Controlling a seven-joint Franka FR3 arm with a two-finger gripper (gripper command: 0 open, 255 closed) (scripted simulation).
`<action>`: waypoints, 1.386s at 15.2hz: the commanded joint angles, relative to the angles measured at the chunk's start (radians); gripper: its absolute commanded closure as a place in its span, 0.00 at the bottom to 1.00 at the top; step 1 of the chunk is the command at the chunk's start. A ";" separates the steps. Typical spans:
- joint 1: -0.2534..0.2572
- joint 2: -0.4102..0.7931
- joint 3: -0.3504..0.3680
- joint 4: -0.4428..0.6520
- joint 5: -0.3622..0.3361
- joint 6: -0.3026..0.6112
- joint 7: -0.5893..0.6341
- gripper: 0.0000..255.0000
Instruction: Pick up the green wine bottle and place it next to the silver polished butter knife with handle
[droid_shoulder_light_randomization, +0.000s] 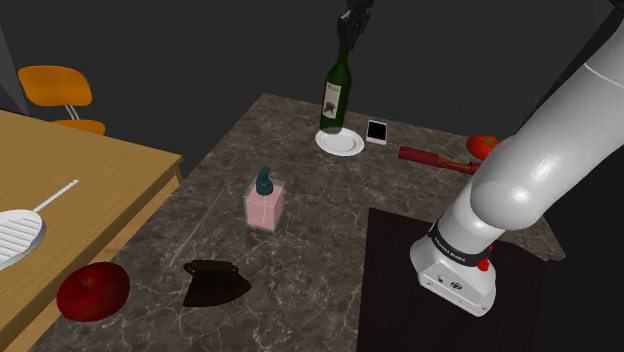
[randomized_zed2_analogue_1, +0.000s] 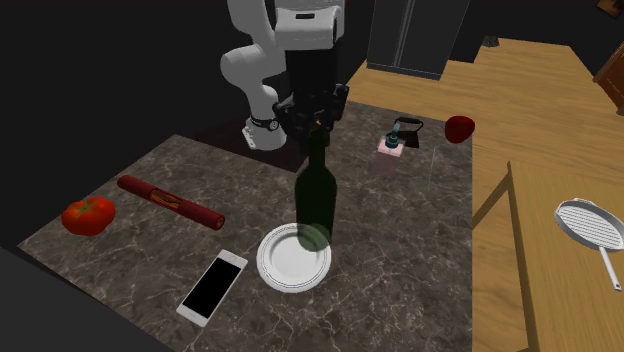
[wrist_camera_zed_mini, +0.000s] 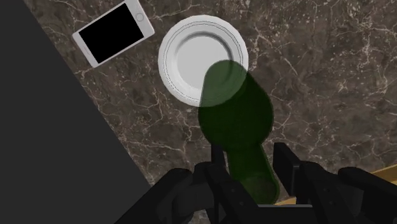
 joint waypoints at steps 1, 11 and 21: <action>0.018 -0.043 0.028 -0.043 -0.015 0.000 0.052 1.00; 0.102 -0.193 0.187 -0.196 -0.035 -0.007 0.303 1.00; 0.191 -0.240 0.358 -0.237 -0.005 -0.029 0.548 1.00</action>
